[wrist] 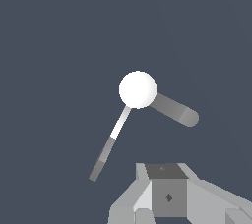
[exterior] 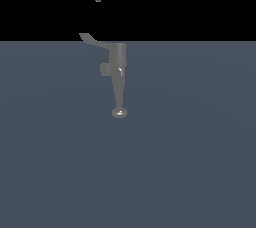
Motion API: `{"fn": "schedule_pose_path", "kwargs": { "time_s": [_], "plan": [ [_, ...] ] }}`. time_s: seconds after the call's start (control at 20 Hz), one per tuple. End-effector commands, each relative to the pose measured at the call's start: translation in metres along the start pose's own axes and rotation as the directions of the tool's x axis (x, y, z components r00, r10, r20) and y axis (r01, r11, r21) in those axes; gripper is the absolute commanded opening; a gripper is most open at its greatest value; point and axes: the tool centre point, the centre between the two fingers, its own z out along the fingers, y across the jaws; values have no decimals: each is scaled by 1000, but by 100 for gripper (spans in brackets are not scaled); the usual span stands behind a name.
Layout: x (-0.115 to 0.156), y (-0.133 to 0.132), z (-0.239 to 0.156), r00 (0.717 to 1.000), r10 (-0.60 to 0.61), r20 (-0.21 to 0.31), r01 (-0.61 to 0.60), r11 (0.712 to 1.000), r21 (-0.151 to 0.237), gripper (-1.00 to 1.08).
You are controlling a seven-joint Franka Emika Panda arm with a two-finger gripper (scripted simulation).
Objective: Turn on the faucet by rotating a designated handle.
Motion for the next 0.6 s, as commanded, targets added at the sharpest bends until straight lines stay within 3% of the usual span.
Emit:
{"fn": "schedule_pose_path", "kwargs": {
  "time_s": [0.0, 0.55],
  "plan": [
    [-1, -12, 11, 998, 62, -7, -62, 998, -1, -100],
    [-9, -59, 61, 949, 312, -46, -312, 950, 4, -100]
  ]
}}
